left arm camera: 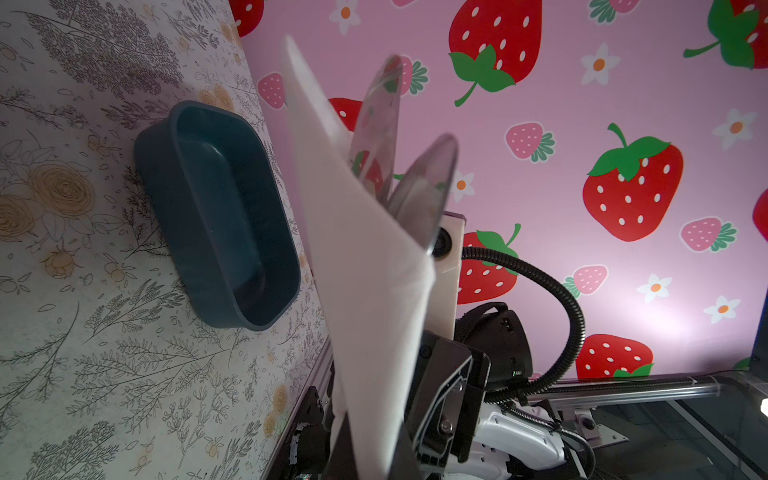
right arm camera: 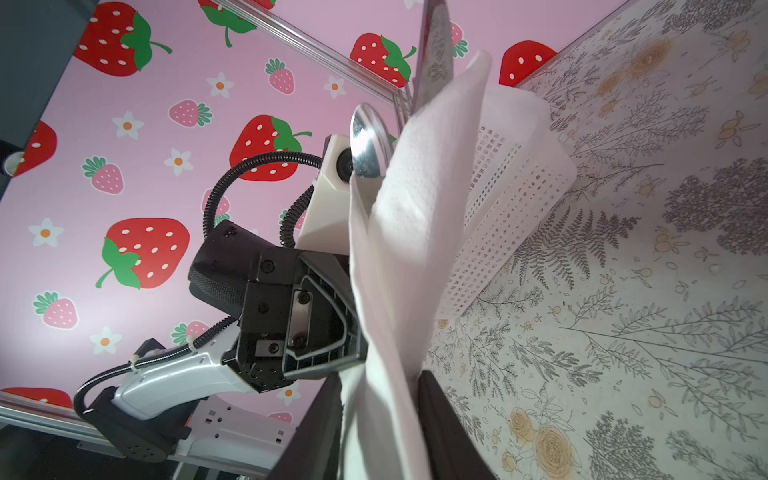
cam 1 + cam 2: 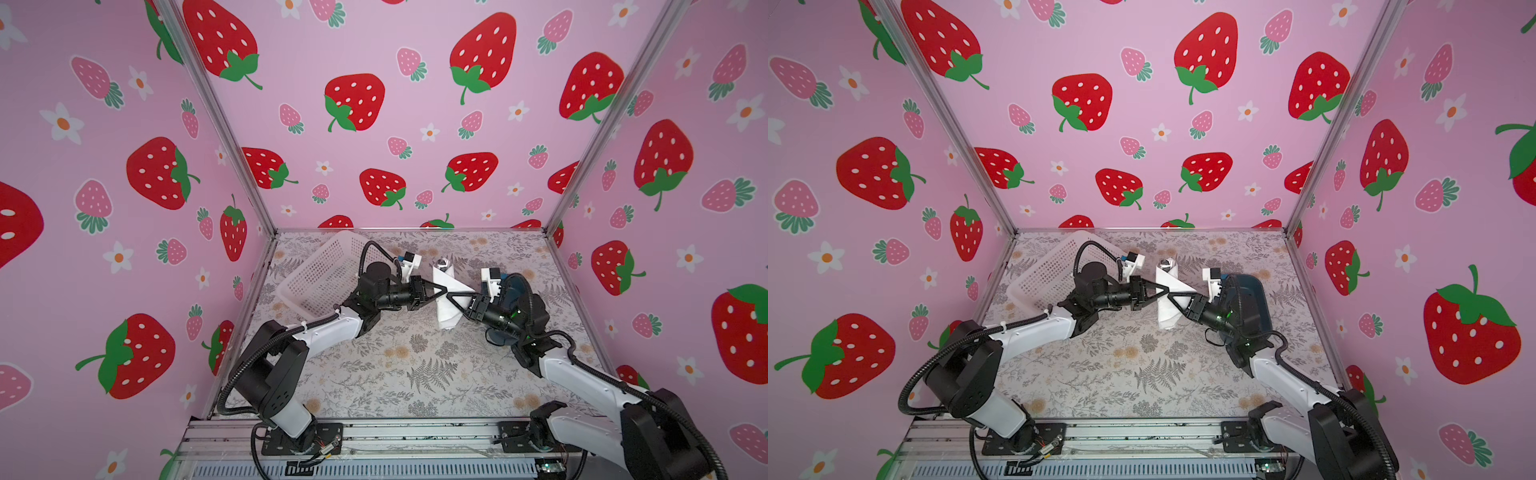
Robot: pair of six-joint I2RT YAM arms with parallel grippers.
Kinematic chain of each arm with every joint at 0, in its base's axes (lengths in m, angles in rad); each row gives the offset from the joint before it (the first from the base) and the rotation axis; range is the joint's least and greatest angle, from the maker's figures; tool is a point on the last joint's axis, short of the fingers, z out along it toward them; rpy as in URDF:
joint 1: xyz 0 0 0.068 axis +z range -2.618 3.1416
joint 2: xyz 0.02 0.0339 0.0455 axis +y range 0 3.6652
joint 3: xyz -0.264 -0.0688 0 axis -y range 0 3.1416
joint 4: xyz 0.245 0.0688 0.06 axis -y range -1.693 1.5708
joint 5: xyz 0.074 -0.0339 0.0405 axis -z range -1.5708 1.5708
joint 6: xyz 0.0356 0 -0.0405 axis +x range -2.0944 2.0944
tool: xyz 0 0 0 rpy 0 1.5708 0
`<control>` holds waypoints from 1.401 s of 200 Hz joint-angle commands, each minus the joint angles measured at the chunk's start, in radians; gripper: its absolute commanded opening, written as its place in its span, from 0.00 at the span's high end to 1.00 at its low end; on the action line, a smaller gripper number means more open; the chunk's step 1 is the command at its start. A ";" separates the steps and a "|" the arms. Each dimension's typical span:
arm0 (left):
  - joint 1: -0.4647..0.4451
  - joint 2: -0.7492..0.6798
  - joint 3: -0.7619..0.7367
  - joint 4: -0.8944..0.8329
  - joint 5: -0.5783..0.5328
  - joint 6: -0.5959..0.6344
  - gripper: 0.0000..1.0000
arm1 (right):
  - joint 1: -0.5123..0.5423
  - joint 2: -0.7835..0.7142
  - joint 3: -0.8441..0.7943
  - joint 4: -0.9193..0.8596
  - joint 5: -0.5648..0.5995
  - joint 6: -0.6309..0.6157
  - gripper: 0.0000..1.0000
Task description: Place the utensils on the paper napkin and roll it up
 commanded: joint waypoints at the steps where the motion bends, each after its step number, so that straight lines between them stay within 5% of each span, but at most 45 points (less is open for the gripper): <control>1: -0.005 -0.016 0.008 0.083 0.017 -0.020 0.91 | 0.006 -0.004 0.031 0.024 -0.008 0.007 0.68; 71: -0.007 -0.012 0.001 0.065 0.012 -0.023 0.86 | 0.006 0.000 0.044 0.062 -0.014 0.024 0.87; 206: -0.023 0.049 0.034 0.084 0.068 -0.041 0.63 | 0.006 0.003 0.052 0.061 -0.020 0.023 0.89; 280: -0.022 0.039 0.023 0.127 0.044 -0.051 0.76 | 0.006 -0.001 0.050 0.059 -0.024 0.020 0.89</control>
